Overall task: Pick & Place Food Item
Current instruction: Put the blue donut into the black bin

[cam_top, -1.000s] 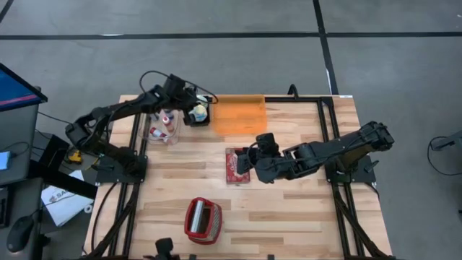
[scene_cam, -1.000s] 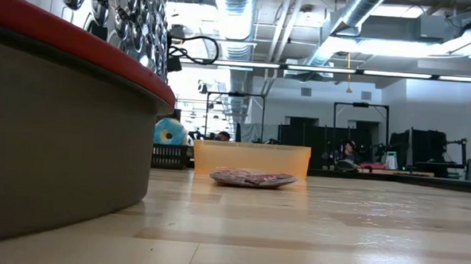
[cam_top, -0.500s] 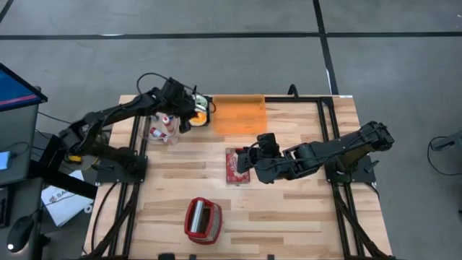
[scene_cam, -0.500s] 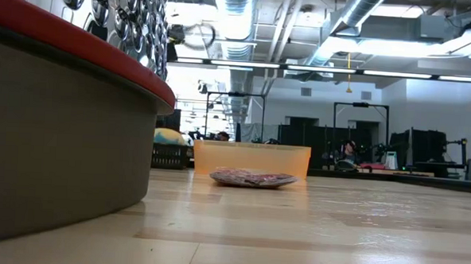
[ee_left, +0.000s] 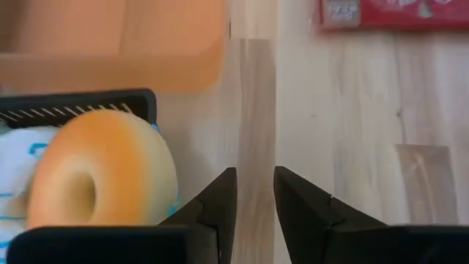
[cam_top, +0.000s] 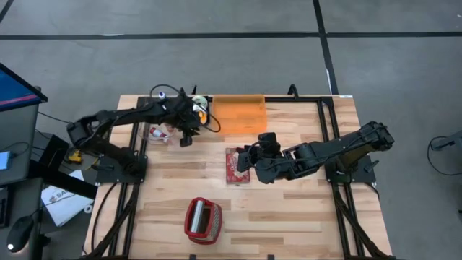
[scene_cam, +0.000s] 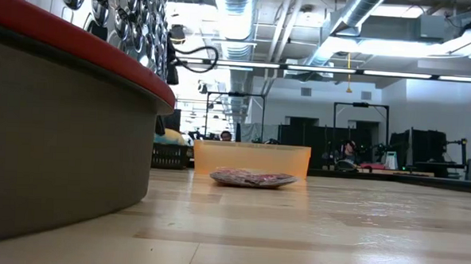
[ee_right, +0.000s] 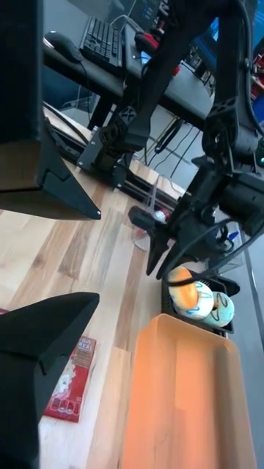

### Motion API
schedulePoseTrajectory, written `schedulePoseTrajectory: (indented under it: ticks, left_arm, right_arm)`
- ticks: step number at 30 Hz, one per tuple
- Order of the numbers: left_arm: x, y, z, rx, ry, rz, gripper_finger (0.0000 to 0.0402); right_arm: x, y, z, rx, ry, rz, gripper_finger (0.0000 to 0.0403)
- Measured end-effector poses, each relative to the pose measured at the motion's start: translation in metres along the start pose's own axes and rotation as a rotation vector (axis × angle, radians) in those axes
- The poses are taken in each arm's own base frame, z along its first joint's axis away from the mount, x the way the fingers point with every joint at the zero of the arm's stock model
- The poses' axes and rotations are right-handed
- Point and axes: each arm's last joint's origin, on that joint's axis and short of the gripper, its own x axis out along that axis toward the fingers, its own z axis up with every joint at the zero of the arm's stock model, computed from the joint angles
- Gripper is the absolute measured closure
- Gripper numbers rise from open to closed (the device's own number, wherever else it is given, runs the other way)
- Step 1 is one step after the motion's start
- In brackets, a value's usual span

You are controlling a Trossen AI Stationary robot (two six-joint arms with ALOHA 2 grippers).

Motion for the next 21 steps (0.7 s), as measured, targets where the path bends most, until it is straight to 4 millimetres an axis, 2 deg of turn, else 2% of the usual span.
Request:
schedulePoseTrajectory:
  ticks: [4,8,13,21]
  left_arm:
    - [0.012,0.003,-0.001,-0.004,0.021,0.004,0.0315]
    - [0.014,0.007,-0.001,0.001,0.045,0.094,0.0315]
    - [0.003,0.017,0.002,-0.005,0.002,0.196,0.0315]
    - [-0.011,0.043,0.002,-0.064,-0.034,0.300,0.0316]
  right_arm:
    - [0.000,0.000,0.000,-0.004,0.001,-0.004,0.0239]
    - [-0.001,0.000,-0.001,-0.006,0.005,-0.001,0.0239]
    - [-0.002,-0.002,-0.002,-0.012,0.012,-0.015,0.0239]
    - [-0.002,-0.003,-0.003,-0.008,0.014,-0.024,0.0239]
